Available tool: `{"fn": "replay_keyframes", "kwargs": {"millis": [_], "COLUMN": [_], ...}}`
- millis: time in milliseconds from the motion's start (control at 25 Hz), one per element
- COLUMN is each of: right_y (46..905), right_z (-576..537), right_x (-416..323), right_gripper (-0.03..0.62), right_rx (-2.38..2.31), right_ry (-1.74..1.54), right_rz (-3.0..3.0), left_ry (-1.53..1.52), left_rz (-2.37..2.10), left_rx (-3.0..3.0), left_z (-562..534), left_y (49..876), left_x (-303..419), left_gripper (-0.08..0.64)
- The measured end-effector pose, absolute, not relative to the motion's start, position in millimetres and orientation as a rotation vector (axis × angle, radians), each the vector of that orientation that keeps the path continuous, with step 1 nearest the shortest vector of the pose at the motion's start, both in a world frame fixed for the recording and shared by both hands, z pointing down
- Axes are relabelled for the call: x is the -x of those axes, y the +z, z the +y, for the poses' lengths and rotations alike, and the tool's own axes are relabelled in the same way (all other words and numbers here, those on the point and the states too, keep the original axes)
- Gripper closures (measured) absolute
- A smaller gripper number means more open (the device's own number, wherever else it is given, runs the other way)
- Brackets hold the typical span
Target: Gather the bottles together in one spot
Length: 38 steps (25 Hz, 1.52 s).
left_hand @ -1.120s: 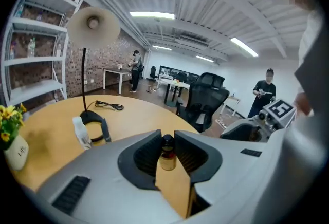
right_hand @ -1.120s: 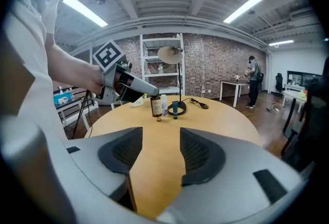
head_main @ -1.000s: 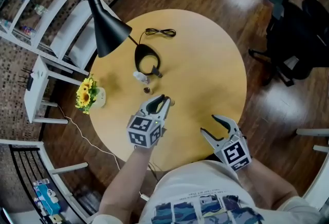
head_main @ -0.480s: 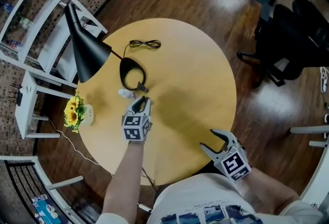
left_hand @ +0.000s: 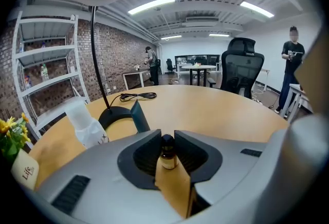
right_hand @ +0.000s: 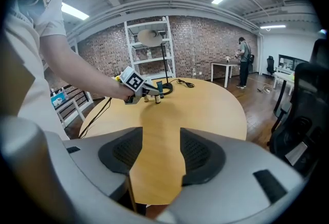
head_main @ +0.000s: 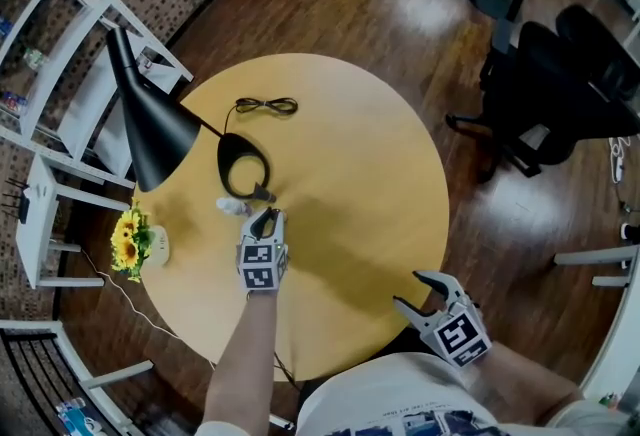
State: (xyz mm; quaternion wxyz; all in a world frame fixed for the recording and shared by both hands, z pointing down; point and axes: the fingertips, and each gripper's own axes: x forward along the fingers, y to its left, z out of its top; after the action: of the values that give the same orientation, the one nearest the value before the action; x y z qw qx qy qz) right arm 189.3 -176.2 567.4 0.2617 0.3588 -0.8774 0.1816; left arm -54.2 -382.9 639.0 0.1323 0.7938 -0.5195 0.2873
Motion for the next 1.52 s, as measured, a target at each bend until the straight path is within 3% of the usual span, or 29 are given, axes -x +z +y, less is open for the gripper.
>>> {"fn": "replay_keyframes", "kwargs": {"millis": [240,440,640,1040,1520], "right_y": [567.4,563.8,551.5,514.7,486.3], "right_z": [-176.6,-172.8,-162.8,-108.0,-18.8], "right_x": [-184.8,-178.4,-158.7,-91.7,-45.5], "right_gripper": [0.336,0.336,0.336,0.336,0.335], "right_rx": [-0.978,-0.988,-0.981,-0.928,-1.056], "right_ry": [0.474,0.466,0.404,0.332,0.332], "right_rz": [-2.381,-2.4,-2.424,-2.435,-2.42], "left_ry": [0.86,0.862,0.727,0.289,0.17], "left_rz": [-1.486,-1.464,-1.524,-1.512,-1.532], "left_rx": [-2.335,-2.389,-2.47,-2.37,-2.275], "left_z": [-380.2,-372.4,-340.5,-151.5,35.3], "left_y": [639.4,625.8,568.7,468.2,455.5], "left_x": [53.0,49.4,55.6,127.8,199.6], "left_gripper": [0.478,0.408,0.4,0.397,0.394]}}
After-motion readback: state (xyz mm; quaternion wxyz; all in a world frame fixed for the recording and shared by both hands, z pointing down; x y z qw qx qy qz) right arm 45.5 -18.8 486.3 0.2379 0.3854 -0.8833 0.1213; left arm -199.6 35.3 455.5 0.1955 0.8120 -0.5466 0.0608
